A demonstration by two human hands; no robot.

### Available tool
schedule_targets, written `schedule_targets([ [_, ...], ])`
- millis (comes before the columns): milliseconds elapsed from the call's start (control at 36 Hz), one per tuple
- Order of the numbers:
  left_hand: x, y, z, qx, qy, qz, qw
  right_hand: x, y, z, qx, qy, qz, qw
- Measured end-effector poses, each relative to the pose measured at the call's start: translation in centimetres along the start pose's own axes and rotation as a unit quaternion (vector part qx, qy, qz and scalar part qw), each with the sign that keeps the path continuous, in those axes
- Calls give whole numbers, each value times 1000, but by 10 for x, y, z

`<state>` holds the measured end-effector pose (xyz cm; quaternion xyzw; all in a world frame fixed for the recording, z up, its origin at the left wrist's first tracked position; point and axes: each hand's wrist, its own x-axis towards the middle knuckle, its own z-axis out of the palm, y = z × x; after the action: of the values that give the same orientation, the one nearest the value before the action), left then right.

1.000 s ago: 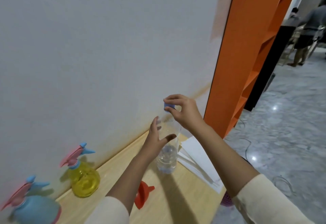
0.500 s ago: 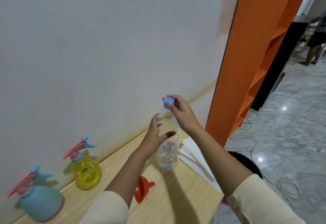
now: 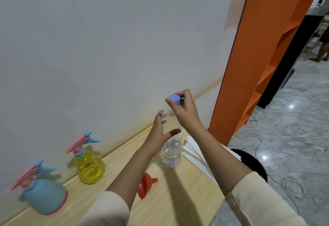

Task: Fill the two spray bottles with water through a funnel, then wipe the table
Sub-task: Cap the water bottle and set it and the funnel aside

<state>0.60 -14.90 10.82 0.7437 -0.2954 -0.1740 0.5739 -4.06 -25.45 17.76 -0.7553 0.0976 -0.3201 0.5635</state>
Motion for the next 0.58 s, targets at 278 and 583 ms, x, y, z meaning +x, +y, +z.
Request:
schedule_targets([
  [278,-4,-1,0,6,6,-2,1000,-6,5,-7,9,-86,25,996],
  [583,-1,2,0,4,3,-12,1000,-1,1,7,-45,62,-27,997],
])
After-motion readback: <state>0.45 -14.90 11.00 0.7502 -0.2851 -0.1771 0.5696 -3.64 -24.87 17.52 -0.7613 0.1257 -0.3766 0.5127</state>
